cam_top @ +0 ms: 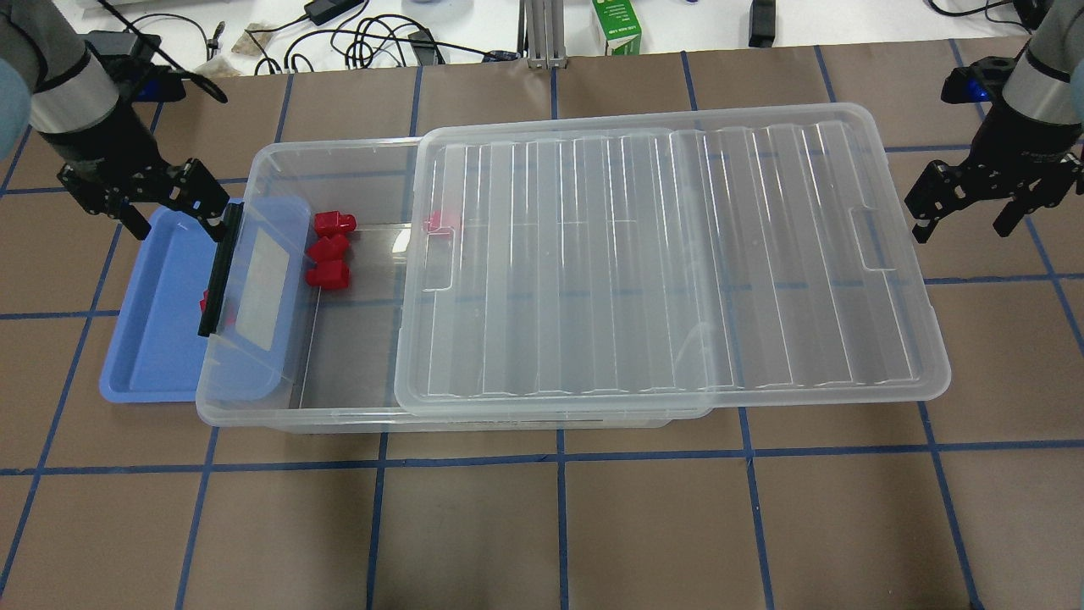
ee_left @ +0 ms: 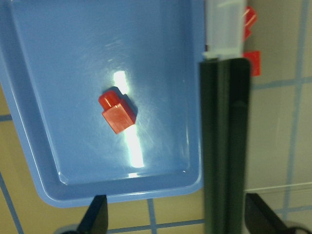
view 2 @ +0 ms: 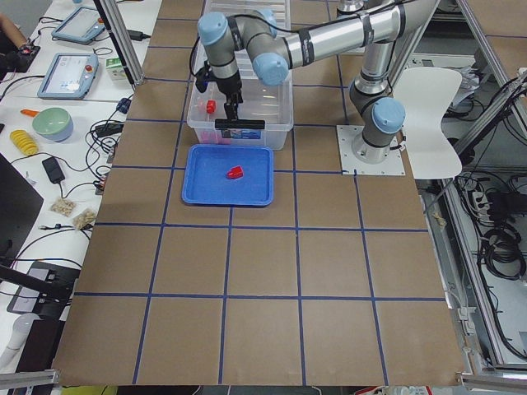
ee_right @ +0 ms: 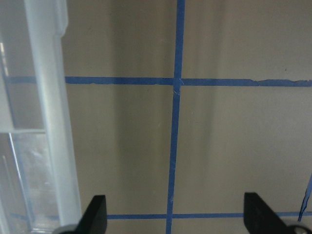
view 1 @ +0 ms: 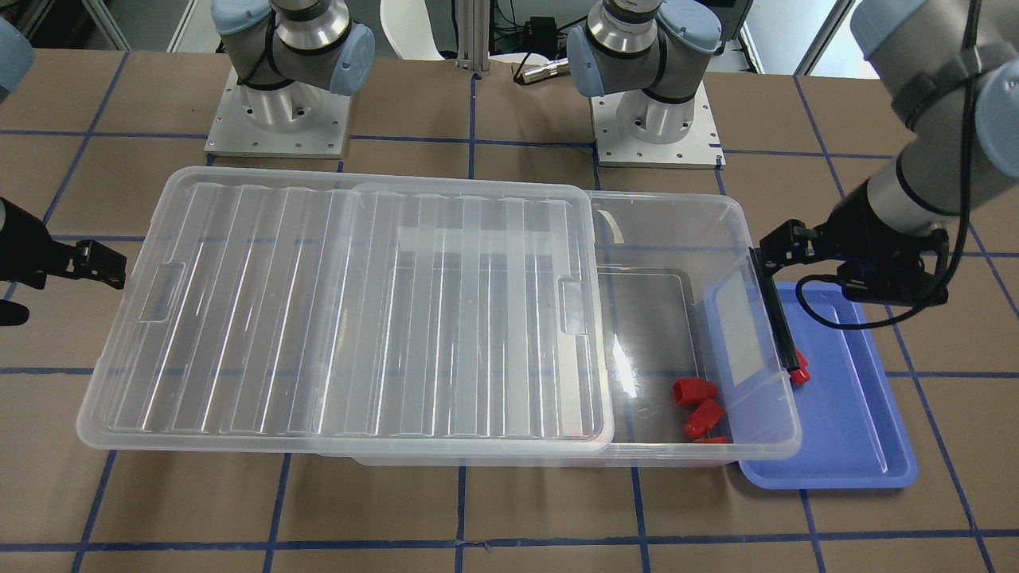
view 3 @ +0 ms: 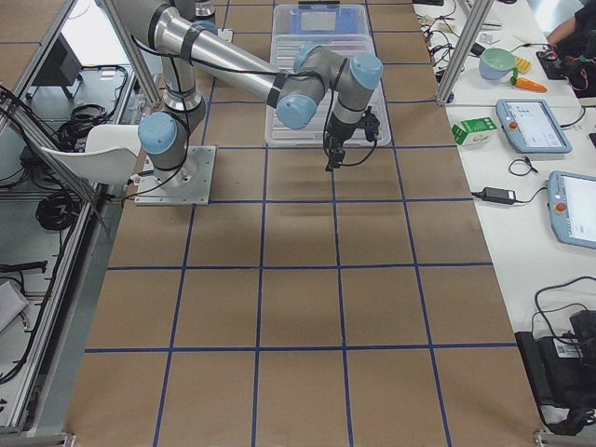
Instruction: Place red block in blue tray from box
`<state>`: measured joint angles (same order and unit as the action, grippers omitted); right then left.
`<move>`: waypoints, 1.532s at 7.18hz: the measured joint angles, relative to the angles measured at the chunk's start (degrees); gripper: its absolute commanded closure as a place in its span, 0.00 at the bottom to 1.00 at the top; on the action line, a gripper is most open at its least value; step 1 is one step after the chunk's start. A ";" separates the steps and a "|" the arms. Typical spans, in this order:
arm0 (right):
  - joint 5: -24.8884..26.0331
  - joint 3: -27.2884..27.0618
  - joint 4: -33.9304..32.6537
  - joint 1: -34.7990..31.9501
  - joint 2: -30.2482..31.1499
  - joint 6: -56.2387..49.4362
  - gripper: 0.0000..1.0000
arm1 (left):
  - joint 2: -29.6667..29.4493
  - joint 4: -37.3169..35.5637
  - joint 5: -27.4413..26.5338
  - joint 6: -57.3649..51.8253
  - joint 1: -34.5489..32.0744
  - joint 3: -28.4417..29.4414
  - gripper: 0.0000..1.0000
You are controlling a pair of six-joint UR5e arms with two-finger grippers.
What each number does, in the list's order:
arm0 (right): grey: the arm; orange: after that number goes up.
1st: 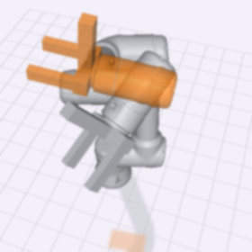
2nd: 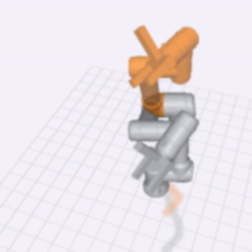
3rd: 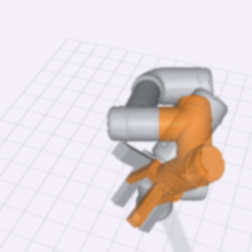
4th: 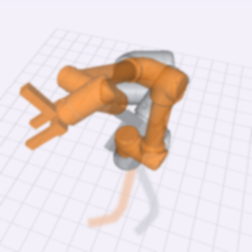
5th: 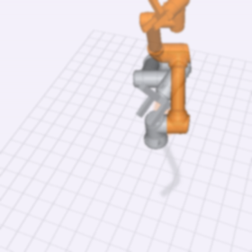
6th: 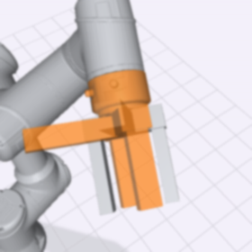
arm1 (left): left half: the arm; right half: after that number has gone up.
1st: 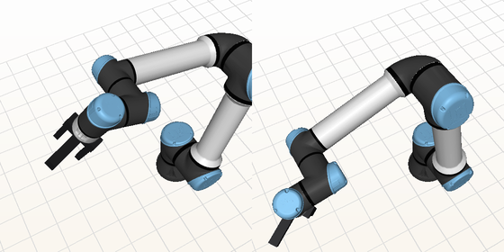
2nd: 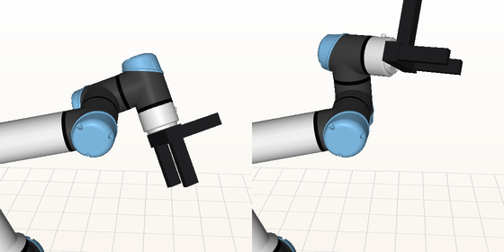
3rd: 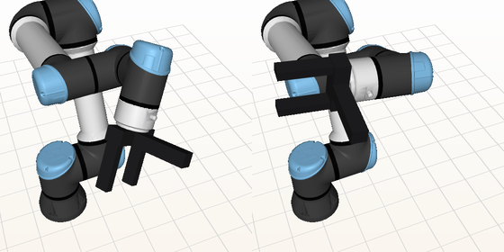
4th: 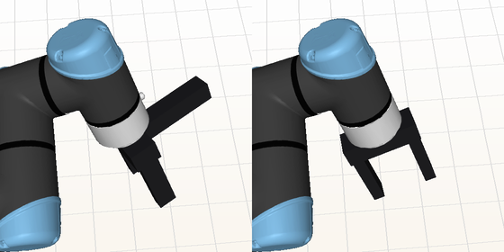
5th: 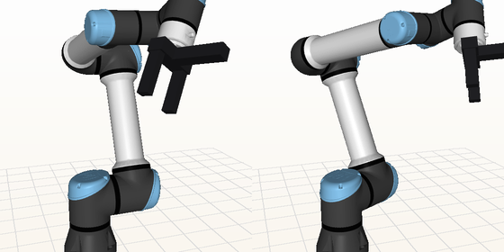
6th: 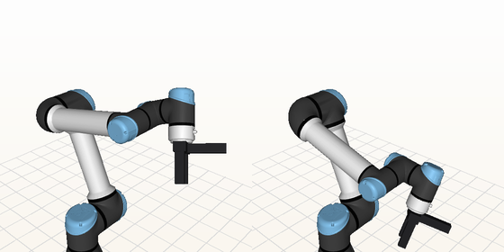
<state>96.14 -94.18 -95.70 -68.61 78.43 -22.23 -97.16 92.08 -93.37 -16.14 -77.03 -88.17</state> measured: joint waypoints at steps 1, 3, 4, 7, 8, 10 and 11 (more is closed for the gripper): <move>-0.02 -0.05 0.11 -0.18 -0.04 0.92 0.00 | 3.07 1.63 -0.23 4.77 -4.36 1.14 0.00; -0.03 -0.07 0.30 -0.48 -0.10 3.53 0.00 | 8.78 2.27 0.17 7.61 -9.30 1.54 0.00; -0.18 -0.10 0.32 -0.61 -0.11 4.00 0.00 | 10.33 1.31 0.27 6.87 -9.99 0.56 0.00; -1.08 -0.08 0.34 -2.25 -0.33 5.84 0.00 | 10.47 -2.81 2.89 6.35 -10.12 -0.53 0.00; -1.13 -0.05 0.34 -3.26 -0.36 6.78 0.00 | 9.87 -2.84 4.10 6.24 -9.96 0.60 0.00; -1.20 -0.04 0.34 -5.60 -0.38 10.09 0.00 | 9.30 -2.47 3.53 5.85 -10.09 1.01 0.00; -1.21 -0.04 0.34 -6.68 -0.38 11.91 0.00 | 9.26 -2.50 3.35 5.75 -10.08 0.58 0.00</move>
<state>94.93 -94.22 -95.36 -75.30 78.05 -10.32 -87.90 89.58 -90.02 -10.40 -87.11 -87.59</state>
